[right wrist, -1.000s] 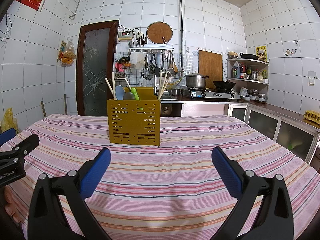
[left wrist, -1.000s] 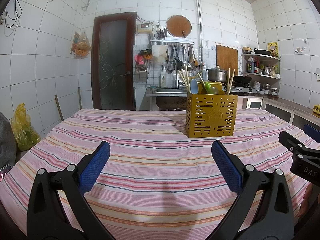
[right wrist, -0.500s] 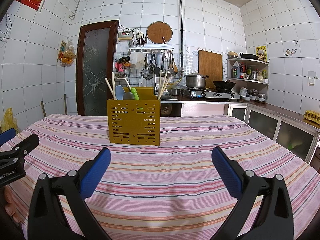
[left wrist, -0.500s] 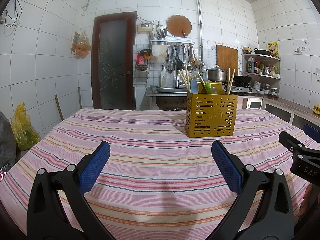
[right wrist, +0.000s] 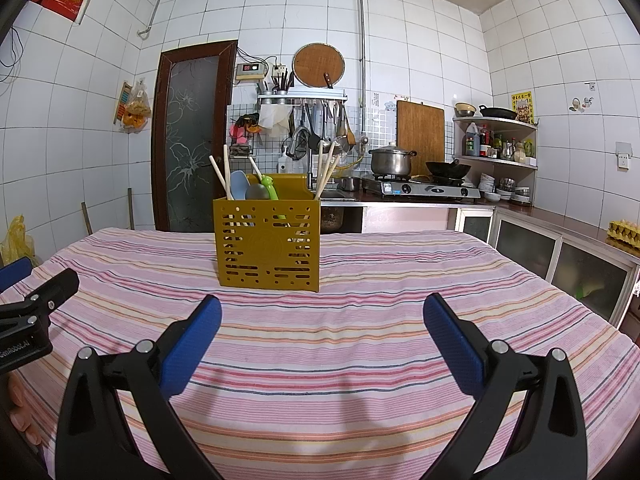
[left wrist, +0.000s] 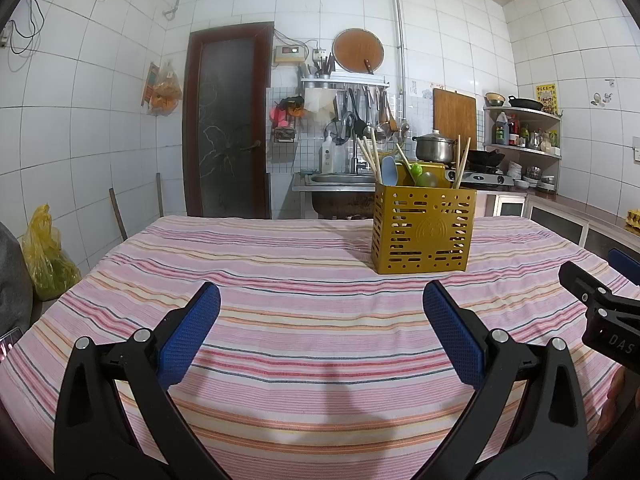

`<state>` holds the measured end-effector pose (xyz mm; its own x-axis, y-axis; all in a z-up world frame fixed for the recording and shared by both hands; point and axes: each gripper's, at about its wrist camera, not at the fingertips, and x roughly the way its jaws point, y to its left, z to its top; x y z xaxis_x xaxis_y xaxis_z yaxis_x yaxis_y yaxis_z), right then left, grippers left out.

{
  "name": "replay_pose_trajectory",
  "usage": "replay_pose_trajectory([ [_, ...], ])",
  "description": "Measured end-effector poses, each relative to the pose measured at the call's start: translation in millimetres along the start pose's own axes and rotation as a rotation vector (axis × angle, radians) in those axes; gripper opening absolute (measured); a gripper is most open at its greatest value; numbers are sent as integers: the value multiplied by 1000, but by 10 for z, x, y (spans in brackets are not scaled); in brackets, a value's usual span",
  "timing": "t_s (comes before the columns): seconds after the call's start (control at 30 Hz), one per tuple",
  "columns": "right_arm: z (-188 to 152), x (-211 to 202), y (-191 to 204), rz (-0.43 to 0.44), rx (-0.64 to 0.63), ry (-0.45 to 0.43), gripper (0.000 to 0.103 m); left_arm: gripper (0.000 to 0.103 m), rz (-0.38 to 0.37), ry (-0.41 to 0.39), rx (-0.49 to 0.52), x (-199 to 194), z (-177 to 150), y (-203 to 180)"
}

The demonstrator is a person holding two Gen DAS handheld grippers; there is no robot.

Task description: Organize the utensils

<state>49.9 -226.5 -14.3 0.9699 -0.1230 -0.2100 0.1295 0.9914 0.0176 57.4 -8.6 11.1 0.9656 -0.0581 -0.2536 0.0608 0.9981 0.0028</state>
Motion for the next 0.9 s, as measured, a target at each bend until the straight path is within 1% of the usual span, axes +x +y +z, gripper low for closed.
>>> replay_pose_trajectory([
  [0.9,2,-4,-8,1,0,0,99,98,2,-3,0,-11,-9,-27],
])
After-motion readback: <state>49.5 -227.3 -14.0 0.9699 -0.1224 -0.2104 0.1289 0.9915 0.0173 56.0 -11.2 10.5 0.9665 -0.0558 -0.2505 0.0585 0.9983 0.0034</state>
